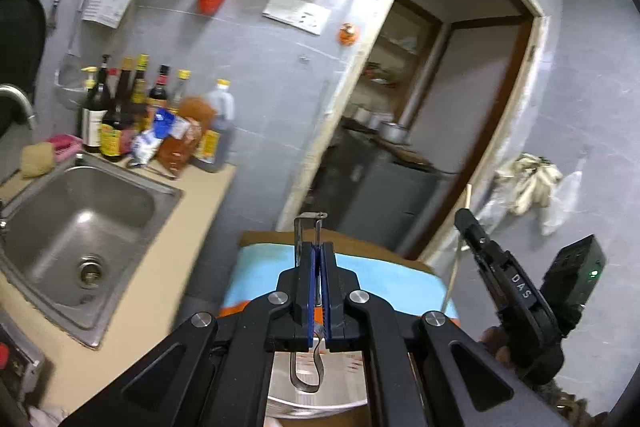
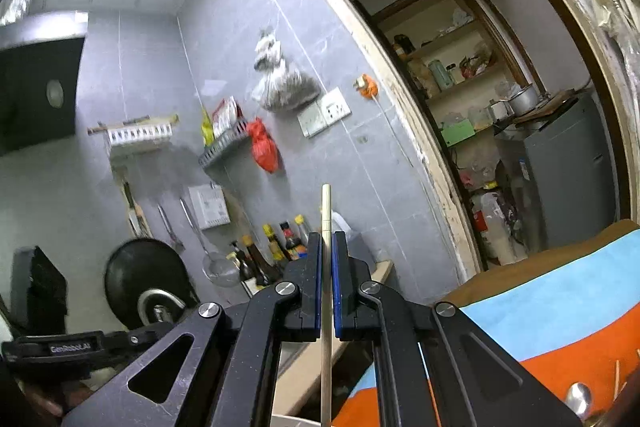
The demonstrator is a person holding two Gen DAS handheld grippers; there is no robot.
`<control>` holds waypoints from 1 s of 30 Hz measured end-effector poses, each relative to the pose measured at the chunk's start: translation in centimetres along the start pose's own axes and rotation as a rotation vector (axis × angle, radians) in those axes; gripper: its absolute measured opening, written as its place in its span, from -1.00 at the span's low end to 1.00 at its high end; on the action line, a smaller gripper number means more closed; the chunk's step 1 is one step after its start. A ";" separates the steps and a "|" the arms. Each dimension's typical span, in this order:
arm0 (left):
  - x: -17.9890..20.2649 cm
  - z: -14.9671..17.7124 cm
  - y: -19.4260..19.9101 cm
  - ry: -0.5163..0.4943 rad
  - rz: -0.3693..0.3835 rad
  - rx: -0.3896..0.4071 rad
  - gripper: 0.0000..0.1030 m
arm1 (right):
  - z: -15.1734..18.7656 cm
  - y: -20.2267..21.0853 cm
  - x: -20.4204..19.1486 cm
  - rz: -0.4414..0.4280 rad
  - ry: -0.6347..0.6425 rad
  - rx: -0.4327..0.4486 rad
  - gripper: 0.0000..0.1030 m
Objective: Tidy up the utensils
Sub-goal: 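Carry the spoon and chopstick to the white holder and open both tools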
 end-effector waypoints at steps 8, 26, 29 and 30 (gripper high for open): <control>-2.0 3.6 -3.9 -0.035 -0.060 -0.053 -0.94 | 3.2 -1.7 0.6 0.045 0.083 -0.013 -0.92; -2.0 6.3 -5.4 -0.064 -0.078 -0.101 -0.93 | 4.2 -0.2 2.1 0.090 0.100 0.002 -0.92; -2.0 6.9 -5.6 -0.055 -0.072 -0.139 -0.93 | 4.8 0.0 2.5 0.098 0.094 -0.021 -0.89; -2.1 7.0 -5.7 -0.048 -0.072 -0.151 -0.92 | 5.0 0.1 2.6 0.101 0.089 -0.036 -0.80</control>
Point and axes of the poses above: each gripper's, at about its wrist camera, not at the fingertips, and y roughly against the way its jaws point, x to its right, z to its underside, the point moved 8 cm from there along -y, roughly the way its jaws point, and after that the axes turned 3 degrees about -x, right-handed, at the moved point
